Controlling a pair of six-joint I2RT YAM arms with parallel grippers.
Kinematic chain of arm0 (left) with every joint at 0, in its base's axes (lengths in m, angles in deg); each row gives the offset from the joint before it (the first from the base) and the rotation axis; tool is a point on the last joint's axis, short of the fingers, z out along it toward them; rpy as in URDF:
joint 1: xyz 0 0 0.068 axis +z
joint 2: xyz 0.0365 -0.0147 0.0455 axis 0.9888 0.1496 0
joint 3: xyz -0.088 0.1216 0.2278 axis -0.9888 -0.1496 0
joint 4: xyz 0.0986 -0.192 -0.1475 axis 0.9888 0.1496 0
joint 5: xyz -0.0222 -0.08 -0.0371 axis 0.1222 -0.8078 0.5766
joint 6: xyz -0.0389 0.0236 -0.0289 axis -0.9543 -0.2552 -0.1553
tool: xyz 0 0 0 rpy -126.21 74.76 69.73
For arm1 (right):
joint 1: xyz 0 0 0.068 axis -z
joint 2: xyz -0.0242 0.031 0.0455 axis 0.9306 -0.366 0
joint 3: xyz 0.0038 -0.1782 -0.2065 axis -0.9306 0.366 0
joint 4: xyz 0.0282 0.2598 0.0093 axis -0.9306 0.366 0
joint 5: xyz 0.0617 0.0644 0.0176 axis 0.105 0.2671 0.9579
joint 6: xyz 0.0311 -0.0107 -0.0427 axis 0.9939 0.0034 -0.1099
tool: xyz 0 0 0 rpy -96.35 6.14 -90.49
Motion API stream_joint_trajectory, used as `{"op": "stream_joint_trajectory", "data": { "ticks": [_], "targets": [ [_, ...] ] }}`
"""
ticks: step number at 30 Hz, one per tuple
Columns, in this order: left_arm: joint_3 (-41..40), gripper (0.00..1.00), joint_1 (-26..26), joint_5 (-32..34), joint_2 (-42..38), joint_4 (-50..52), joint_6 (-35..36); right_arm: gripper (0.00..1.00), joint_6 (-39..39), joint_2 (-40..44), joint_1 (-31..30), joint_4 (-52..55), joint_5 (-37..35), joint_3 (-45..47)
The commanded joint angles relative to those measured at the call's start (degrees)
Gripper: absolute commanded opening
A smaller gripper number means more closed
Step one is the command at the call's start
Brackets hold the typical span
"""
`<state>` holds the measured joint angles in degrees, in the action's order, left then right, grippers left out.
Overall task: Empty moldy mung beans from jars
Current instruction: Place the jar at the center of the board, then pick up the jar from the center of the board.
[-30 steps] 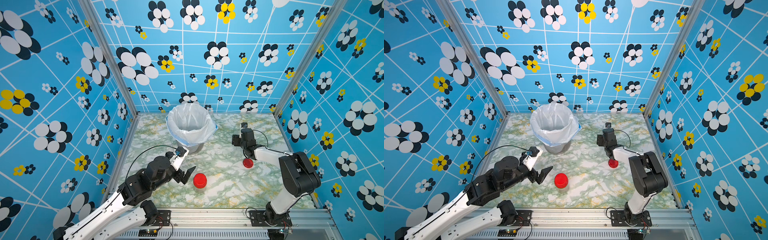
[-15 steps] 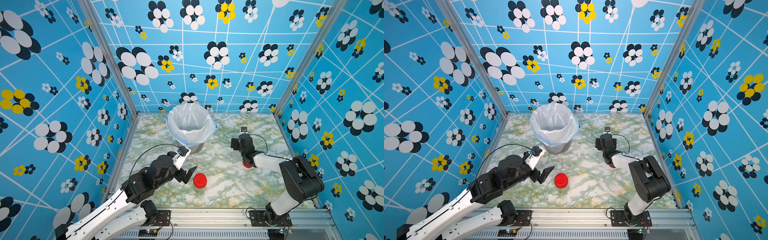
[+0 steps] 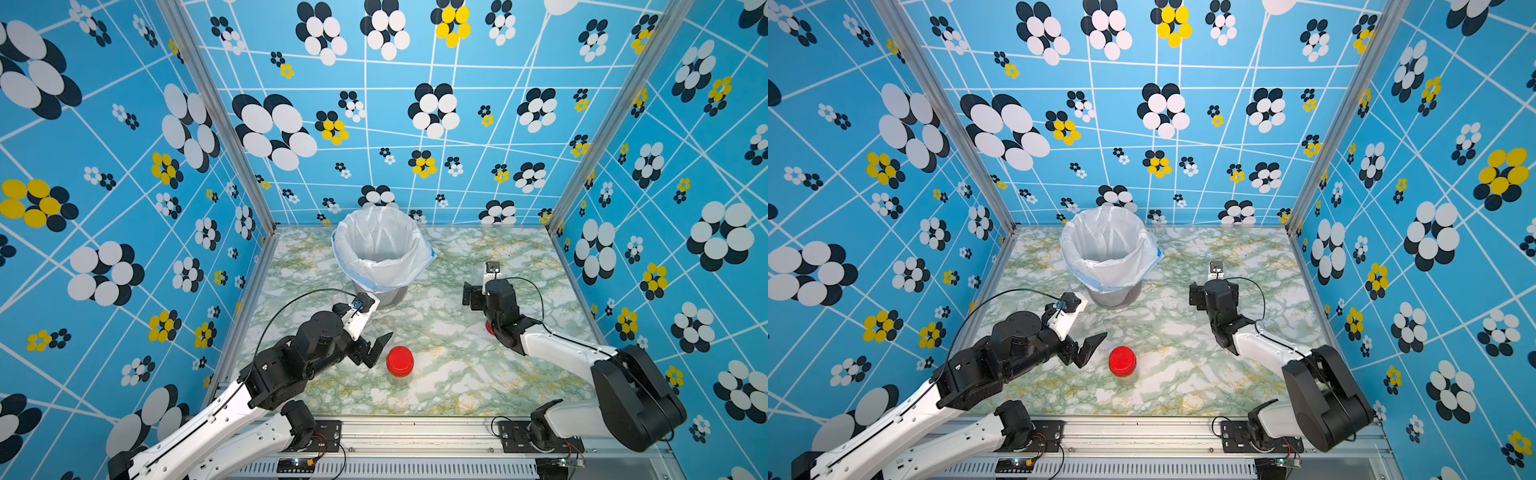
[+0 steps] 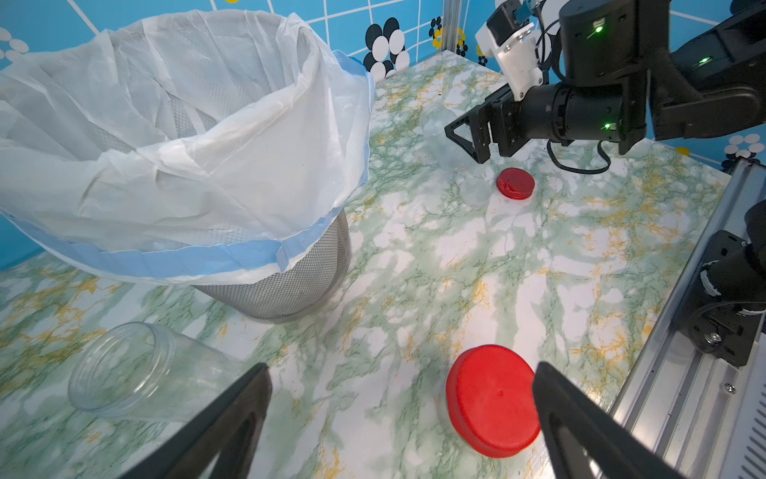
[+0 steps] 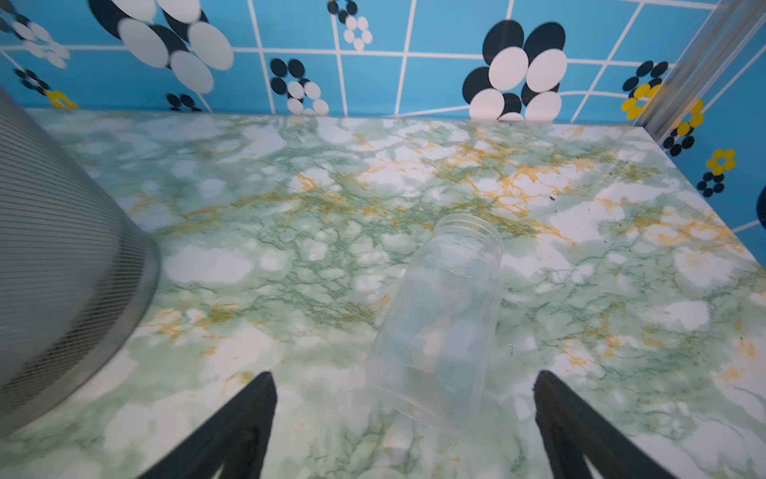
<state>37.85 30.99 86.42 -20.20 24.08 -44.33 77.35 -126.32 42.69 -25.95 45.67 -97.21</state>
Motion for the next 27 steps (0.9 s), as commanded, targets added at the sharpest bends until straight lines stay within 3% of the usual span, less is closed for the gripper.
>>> {"op": "stream_joint_trajectory", "data": {
  "ticks": [1, 6, 12, 20, 27],
  "targets": [
    [-2.8, 0.99, -0.6, 0.8, -1.6, -0.8, -1.5, 0.97, -1.0, 8.2, -1.5, 9.0, 7.7, 1.3],
    [-5.6, 0.99, -0.7, -0.2, -3.9, -0.5, -4.6, 0.95, 2.3, 25.6, -8.4, 17.5, 19.1, 6.9],
    [-8.0, 1.0, -0.7, -1.8, -4.5, -2.7, -7.0, 0.97, 4.8, 37.2, -25.8, 16.9, 19.0, 14.0],
    [-9.1, 1.0, -0.8, -1.0, -4.4, -2.7, -10.0, 0.97, 4.1, 27.7, -39.2, 4.8, 16.6, 20.4],
    [-7.5, 0.99, -0.7, -1.2, -3.8, -3.0, -11.1, 0.98, 0.3, 15.5, -44.5, -1.5, 14.7, 17.8]
  ]
}}
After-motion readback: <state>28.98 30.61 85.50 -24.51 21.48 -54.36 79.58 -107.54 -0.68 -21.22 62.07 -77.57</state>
